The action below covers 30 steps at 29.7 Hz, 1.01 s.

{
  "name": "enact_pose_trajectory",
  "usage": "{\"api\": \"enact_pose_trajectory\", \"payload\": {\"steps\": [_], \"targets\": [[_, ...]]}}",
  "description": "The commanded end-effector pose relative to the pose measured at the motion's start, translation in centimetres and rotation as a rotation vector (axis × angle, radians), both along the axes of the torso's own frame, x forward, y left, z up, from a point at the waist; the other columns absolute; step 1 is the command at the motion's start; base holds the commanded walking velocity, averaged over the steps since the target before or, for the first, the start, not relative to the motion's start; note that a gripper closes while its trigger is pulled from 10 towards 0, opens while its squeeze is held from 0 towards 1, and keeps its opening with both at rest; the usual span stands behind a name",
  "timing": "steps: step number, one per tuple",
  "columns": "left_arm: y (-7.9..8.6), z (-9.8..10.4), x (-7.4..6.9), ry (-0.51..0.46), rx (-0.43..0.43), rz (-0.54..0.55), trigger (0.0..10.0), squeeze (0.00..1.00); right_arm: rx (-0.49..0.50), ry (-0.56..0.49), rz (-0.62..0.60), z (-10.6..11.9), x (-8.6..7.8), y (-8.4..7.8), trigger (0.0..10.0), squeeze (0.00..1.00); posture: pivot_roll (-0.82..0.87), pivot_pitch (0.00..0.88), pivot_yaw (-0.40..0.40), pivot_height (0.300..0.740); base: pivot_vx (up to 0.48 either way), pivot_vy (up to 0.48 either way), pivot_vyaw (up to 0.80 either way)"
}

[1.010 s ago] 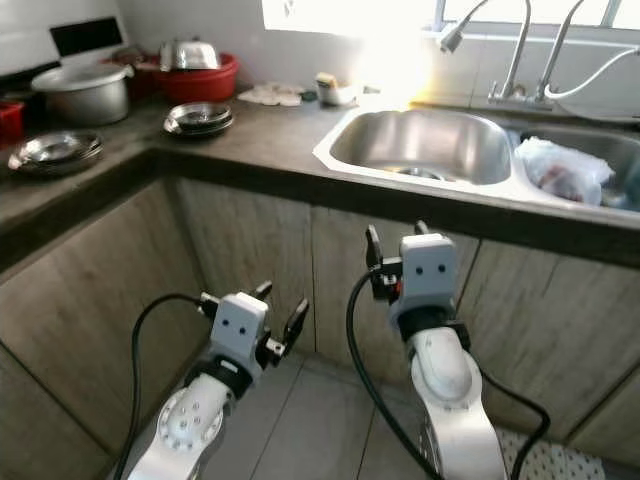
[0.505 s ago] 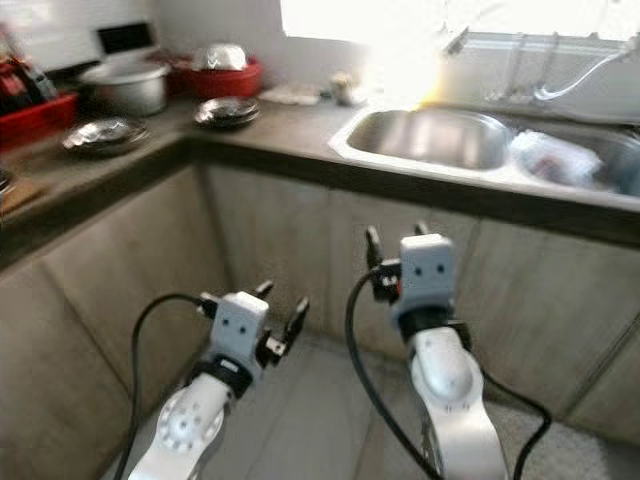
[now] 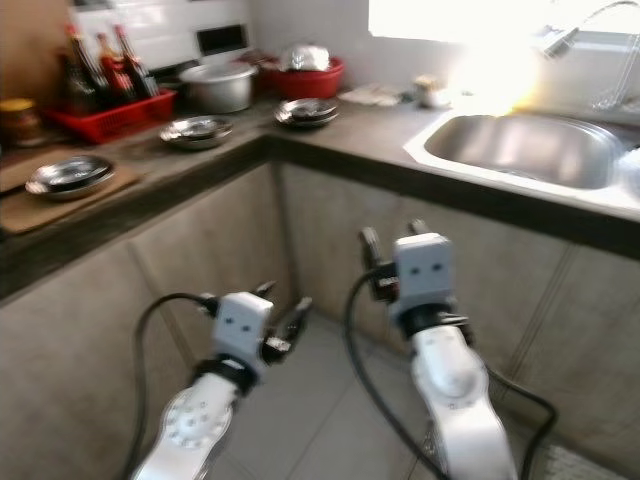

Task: Kitchen organization

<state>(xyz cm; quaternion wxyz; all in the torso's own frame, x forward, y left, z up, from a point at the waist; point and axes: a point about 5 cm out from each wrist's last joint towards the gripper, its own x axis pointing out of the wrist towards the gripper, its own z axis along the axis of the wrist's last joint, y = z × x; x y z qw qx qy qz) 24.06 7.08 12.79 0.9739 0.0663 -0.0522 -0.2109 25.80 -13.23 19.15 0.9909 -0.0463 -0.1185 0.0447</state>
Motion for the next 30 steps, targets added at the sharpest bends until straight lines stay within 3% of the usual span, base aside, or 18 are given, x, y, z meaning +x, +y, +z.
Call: {"api": "enact_pose_trajectory", "payload": {"steps": [1,27,30], "targets": [[0.99,0.06,0.25,-0.006,0.015,0.032,10.0,0.0,0.007,-0.01,0.039,0.39,0.18,0.98,10.0,0.0,0.1,0.0,-0.022,0.74,0.326,0.0,0.8],[1.19,0.1,0.48,-0.006,0.01,0.052,10.0,0.0,0.007,-0.017,0.043,0.69,0.65,0.93,10.0,0.0,0.1,0.0,-0.028,0.74,0.32,0.0,0.8],[1.07,0.15,0.5,-0.007,0.009,0.048,10.0,0.0,0.016,-0.014,0.038,0.68,0.79,0.87,10.0,0.0,0.11,0.0,-0.028,0.74,0.317,0.0,0.0]]}}
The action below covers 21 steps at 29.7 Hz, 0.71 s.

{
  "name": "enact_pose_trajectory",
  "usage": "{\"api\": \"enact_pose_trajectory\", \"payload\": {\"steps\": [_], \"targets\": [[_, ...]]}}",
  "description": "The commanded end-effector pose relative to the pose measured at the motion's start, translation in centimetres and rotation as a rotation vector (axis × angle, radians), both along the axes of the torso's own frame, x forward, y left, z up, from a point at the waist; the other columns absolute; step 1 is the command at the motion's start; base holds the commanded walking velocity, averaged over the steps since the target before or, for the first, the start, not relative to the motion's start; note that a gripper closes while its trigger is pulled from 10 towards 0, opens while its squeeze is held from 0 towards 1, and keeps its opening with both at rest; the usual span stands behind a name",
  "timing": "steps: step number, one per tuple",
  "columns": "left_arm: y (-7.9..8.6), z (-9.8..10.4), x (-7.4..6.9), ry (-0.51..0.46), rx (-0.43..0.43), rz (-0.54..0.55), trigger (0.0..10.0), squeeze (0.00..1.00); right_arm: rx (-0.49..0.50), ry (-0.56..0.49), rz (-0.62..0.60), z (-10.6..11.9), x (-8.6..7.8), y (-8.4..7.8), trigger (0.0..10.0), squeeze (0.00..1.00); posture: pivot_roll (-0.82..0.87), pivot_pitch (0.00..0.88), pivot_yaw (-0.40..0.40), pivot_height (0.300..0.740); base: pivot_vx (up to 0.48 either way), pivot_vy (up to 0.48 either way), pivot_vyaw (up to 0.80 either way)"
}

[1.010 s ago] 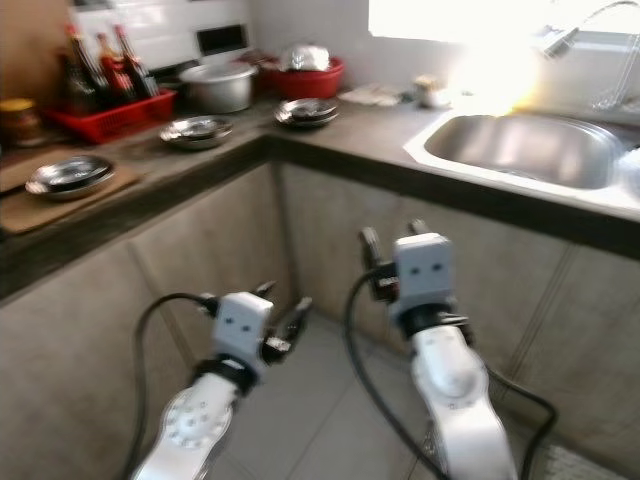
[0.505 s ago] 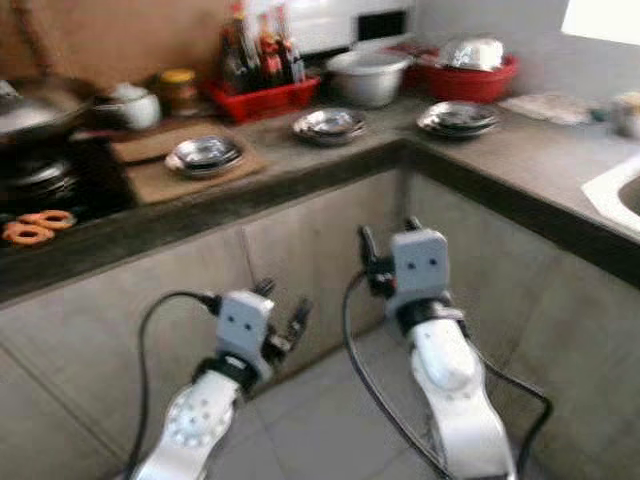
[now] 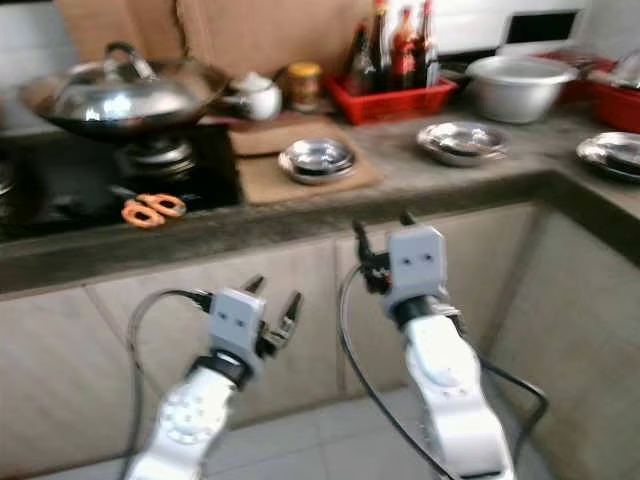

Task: Kitchen organization

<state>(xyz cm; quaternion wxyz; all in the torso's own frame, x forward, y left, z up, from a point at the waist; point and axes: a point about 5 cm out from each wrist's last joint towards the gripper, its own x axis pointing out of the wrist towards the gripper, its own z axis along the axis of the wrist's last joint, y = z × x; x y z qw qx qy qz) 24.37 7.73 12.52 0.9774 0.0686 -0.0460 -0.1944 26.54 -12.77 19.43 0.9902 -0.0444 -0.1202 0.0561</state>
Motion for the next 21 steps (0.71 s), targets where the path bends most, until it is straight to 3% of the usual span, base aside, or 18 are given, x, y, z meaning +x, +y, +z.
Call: {"api": "enact_pose_trajectory", "payload": {"steps": [1,13,21], "targets": [[0.4,0.4,0.2,-0.017,0.003,0.011,10.0,0.0,0.017,-0.01,0.013,0.4,0.1,0.4,10.0,0.0,0.1,0.0,-0.026,0.74,0.315,0.0,0.0],[0.4,0.5,0.2,-0.019,0.002,0.015,10.0,0.0,0.027,-0.01,0.034,0.8,1.0,0.5,10.0,0.0,0.11,0.0,-0.028,0.74,0.315,0.0,0.0],[0.4,0.5,0.2,-0.018,0.001,0.017,10.0,0.0,0.017,0.014,0.102,1.4,2.6,0.7,10.0,0.0,0.11,0.0,-0.034,0.74,0.313,0.0,0.0]]}}
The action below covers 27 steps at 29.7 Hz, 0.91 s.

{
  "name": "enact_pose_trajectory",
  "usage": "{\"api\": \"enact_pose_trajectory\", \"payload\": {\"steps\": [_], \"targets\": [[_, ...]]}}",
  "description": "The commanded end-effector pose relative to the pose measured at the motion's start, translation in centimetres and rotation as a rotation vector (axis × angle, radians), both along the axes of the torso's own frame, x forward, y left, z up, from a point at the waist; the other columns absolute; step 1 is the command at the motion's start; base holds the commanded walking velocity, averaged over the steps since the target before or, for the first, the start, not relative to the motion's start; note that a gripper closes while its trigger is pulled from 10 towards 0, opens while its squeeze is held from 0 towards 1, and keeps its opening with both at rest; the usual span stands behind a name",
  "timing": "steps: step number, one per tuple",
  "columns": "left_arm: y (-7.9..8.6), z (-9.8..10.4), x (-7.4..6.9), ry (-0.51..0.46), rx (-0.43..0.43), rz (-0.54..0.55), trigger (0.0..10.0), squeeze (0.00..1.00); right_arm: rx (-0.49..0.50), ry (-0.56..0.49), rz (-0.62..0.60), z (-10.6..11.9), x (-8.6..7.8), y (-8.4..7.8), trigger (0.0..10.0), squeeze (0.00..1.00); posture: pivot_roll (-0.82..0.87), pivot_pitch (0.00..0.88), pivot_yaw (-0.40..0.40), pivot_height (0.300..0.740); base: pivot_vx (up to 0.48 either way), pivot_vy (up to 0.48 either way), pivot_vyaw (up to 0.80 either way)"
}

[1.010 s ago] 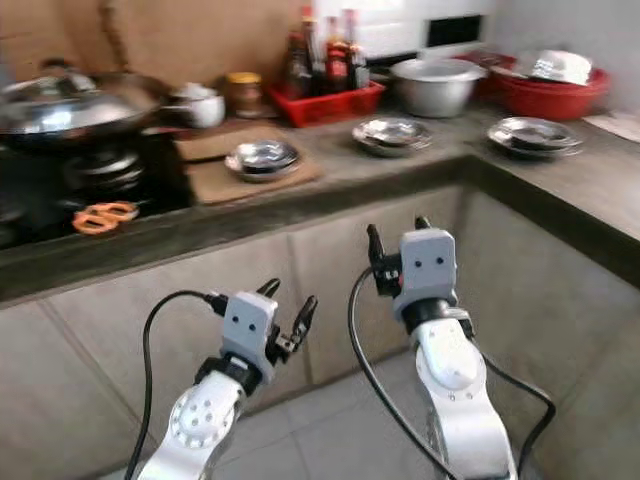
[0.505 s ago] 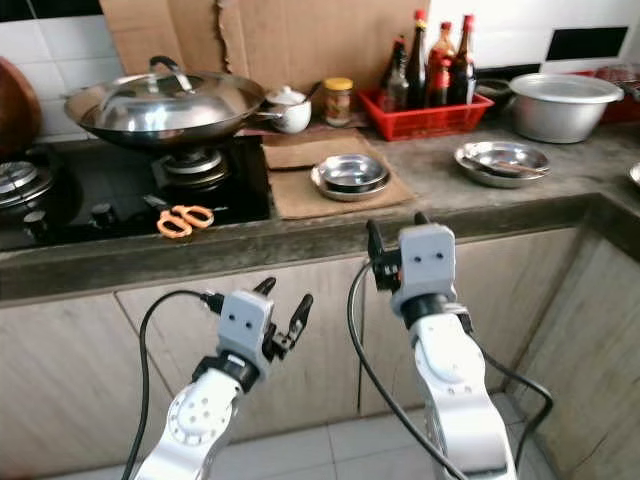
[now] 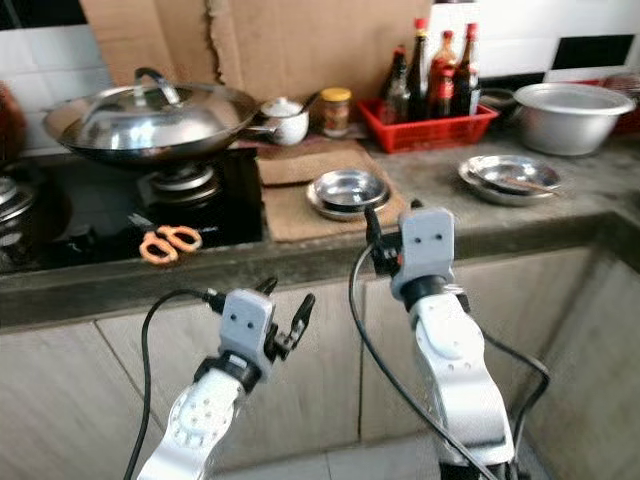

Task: Kitchen organization

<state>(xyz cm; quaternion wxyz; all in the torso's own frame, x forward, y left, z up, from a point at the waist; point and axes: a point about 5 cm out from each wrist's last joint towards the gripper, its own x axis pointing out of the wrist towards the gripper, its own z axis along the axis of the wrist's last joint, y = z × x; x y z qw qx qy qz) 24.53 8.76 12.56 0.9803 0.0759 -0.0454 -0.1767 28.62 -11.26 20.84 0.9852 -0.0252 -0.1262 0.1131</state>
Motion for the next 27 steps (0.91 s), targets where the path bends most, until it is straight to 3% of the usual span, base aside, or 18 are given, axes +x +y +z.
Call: {"api": "enact_pose_trajectory", "payload": {"steps": [1,8,12,19,27], "targets": [[-0.6,0.5,0.1,-0.015,-0.011,-0.019,10.0,0.0,-0.009,0.02,-0.016,0.0,0.5,-0.8,10.0,0.0,0.11,0.0,-0.034,0.74,0.311,0.0,0.0],[-0.6,0.6,0.1,-0.018,-0.011,-0.015,10.0,0.0,-0.071,0.052,0.012,0.3,2.1,-1.1,10.0,0.0,0.11,0.0,-0.037,0.74,0.308,0.0,0.0],[-0.7,0.5,0.1,-0.017,-0.01,-0.016,10.0,0.0,-0.102,0.052,0.087,1.6,4.1,-0.9,10.0,0.0,0.12,0.0,-0.047,0.74,0.304,0.0,0.0],[-0.7,0.6,0.2,-0.023,-0.01,-0.013,10.0,0.0,-0.136,0.084,0.143,1.7,5.4,-0.6,10.0,0.0,0.13,0.0,-0.055,0.74,0.297,0.0,0.0],[-0.7,0.5,0.2,-0.02,-0.012,-0.01,10.0,0.0,-0.159,0.218,0.31,2.0,7.3,0.0,10.0,0.0,0.13,0.0,-0.06,0.74,0.105,0.0,0.0]]}}
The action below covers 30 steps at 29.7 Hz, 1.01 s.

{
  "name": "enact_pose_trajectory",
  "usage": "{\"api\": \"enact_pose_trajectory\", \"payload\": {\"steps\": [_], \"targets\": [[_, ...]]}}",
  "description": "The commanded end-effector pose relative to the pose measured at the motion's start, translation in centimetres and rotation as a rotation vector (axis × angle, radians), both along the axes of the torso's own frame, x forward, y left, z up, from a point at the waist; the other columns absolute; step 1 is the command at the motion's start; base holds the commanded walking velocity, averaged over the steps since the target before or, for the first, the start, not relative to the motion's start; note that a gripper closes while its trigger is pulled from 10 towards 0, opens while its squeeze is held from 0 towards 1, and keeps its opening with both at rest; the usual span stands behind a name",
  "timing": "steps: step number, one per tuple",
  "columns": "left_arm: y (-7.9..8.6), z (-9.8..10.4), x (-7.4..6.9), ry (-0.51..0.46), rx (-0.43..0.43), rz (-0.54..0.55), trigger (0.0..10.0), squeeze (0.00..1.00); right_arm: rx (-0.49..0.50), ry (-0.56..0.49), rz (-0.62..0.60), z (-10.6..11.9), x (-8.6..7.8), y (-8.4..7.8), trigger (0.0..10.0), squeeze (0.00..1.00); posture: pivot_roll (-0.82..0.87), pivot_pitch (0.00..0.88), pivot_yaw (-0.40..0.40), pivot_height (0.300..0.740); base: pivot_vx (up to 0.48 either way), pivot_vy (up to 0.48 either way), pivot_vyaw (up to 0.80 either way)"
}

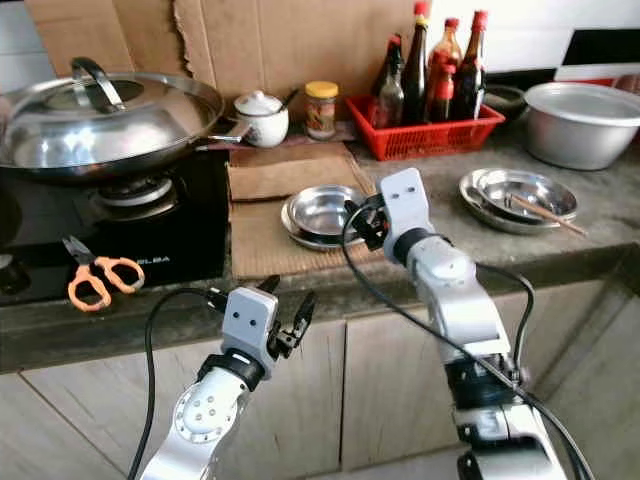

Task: Kitchen organization

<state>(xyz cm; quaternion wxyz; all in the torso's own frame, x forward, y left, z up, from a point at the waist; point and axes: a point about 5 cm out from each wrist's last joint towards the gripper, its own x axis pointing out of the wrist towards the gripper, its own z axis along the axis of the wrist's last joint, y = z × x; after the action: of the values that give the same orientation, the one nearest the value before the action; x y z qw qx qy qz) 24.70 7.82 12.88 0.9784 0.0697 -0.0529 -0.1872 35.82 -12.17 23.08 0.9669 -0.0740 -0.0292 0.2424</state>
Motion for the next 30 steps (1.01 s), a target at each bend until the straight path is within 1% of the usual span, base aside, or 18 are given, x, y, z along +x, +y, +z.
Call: {"api": "enact_pose_trajectory", "payload": {"steps": [1,4,6,7,8,11,13,16,19,24,30], "targets": [[0.2,0.1,0.1,-0.007,0.0,0.012,10.0,0.0,-0.01,0.059,0.1,-0.1,0.2,1.1,10.0,0.0,0.14,0.0,-0.062,0.74,0.0,0.0,0.0],[0.2,0.0,0.0,-0.005,0.001,0.011,10.0,0.0,-0.021,0.079,0.124,0.0,0.3,1.2,10.0,0.0,0.14,0.0,-0.062,0.74,0.0,0.0,0.0],[0.1,0.0,-0.1,-0.005,0.0,0.009,10.0,0.0,-0.038,0.116,0.189,0.3,0.4,1.5,10.0,0.0,0.14,0.0,-0.066,0.74,0.0,0.0,0.0],[0.1,0.0,-0.1,-0.005,0.0,0.009,10.0,0.0,-0.038,0.116,0.189,0.3,0.4,1.5,10.0,0.0,0.14,0.0,-0.066,0.74,0.0,0.0,0.0],[0.1,0.0,-0.1,-0.005,0.0,0.007,10.0,0.0,-0.074,0.131,0.225,0.6,0.6,1.8,10.0,0.0,0.13,0.0,-0.065,0.74,0.0,0.0,0.0],[0.0,0.0,-0.2,-0.004,-0.001,0.006,10.0,0.0,-0.093,0.144,0.231,0.8,0.9,1.9,10.0,0.0,0.13,0.0,-0.068,0.74,0.0,0.0,0.0],[-0.1,0.0,-0.2,-0.004,-0.004,0.005,10.0,0.0,-0.138,0.184,0.257,1.0,1.3,2.1,10.0,0.0,0.14,0.0,-0.074,0.74,0.0,0.0,0.0],[0.0,-0.1,-0.4,-0.001,-0.004,0.011,10.0,0.0,-0.197,0.211,0.276,0.9,1.5,2.2,10.0,0.0,0.14,0.0,-0.081,0.74,0.0,0.0,0.0],[0.0,-0.1,-0.5,0.001,-0.003,0.014,10.0,0.0,-0.218,0.226,0.289,0.9,1.5,2.2,10.0,0.0,0.14,0.0,-0.082,0.74,0.0,0.0,0.0],[0.0,-0.1,-0.5,0.003,-0.006,0.019,10.0,0.0,-0.321,0.278,0.277,-0.1,1.8,1.9,10.0,0.0,0.14,0.0,-0.087,0.74,0.0,0.0,0.0],[-0.1,-0.1,-0.5,0.002,-0.008,0.02,10.0,0.0,-0.386,0.283,0.223,-0.4,2.3,1.4,10.0,0.0,0.13,0.0,-0.084,0.74,0.0,0.0,0.0]]}}
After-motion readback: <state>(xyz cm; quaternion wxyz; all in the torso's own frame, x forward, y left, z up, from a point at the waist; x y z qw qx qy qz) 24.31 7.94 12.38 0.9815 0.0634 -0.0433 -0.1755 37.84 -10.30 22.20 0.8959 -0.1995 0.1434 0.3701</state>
